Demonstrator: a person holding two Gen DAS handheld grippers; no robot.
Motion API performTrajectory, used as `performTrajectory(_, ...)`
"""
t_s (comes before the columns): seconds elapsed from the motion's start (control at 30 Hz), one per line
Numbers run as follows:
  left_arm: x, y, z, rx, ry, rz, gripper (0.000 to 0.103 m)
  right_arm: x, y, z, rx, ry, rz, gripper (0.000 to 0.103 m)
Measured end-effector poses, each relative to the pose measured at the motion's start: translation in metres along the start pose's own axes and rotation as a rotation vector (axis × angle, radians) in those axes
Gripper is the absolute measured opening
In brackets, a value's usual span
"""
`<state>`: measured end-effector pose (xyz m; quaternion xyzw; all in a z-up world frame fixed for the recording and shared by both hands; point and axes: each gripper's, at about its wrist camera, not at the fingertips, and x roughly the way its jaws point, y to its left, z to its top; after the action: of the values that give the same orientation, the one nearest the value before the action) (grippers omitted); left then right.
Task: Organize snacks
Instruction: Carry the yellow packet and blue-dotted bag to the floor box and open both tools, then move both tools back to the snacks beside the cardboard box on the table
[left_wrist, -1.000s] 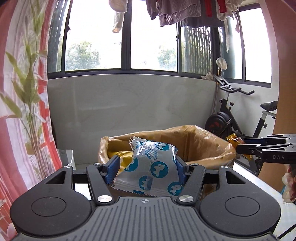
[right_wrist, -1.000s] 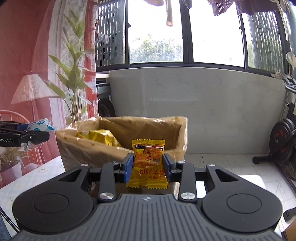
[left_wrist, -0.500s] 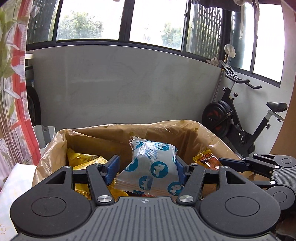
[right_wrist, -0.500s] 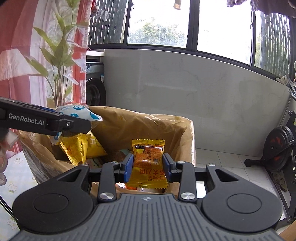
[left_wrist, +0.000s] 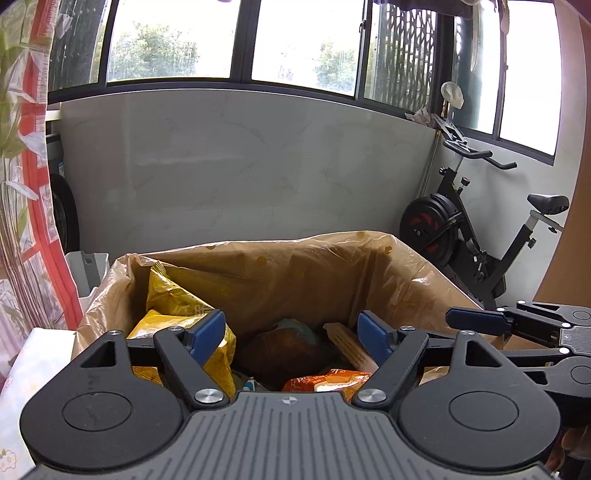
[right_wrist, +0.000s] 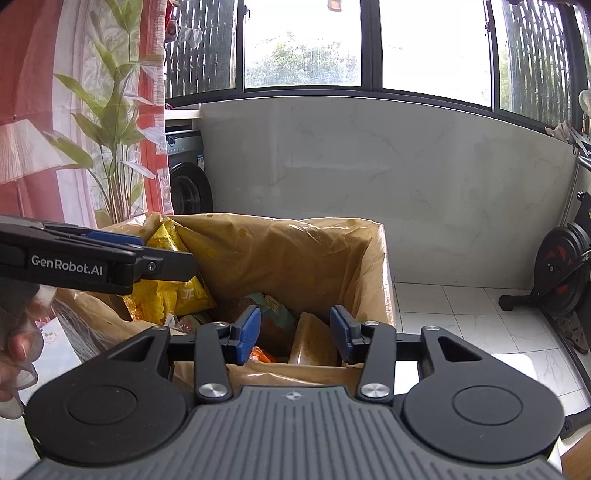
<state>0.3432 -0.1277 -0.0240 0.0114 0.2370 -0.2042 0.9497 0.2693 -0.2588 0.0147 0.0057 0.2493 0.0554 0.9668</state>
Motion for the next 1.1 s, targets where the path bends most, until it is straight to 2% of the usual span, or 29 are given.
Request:
performTrajectory(0.17, -0.036, 0.013, -0.004, 0.012, -0.038, 0.01, 0.081, -0.028, 0.002, -0.002, 0.049, -0.057, 0.008, 0.053)
performTrajectory(0.3, -0.065, 0.023, -0.011, 0.015, -0.059, 0.023, 0.081, -0.047, 0.006, -0.008, 0.062, -0.088, -0.004, 0.054)
performTrajectory(0.43, -0.092, 0.033, -0.025, 0.004, -0.079, 0.031, 0.081, -0.063, 0.011, -0.018, 0.075, -0.108, -0.002, 0.054)
performTrajectory(0.53, -0.111, 0.04, -0.04, -0.013, -0.086, 0.041, 0.081, -0.073, 0.014, -0.028, 0.085, -0.125, 0.004, 0.062)
performTrajectory(0.6, -0.12, 0.044, -0.05, -0.025, -0.081, 0.055, 0.081, -0.078, 0.018, -0.035, 0.076, -0.129, 0.014, 0.062)
performTrajectory(0.87, -0.139, 0.061, -0.091, -0.136, -0.041, 0.106, 0.081, -0.079, 0.028, -0.07, 0.034, -0.064, 0.027, 0.062)
performTrajectory(1.1, -0.126, 0.065, -0.13, -0.195, 0.052, 0.142, 0.08, -0.07, 0.032, -0.108, -0.003, 0.011, 0.072, 0.062)
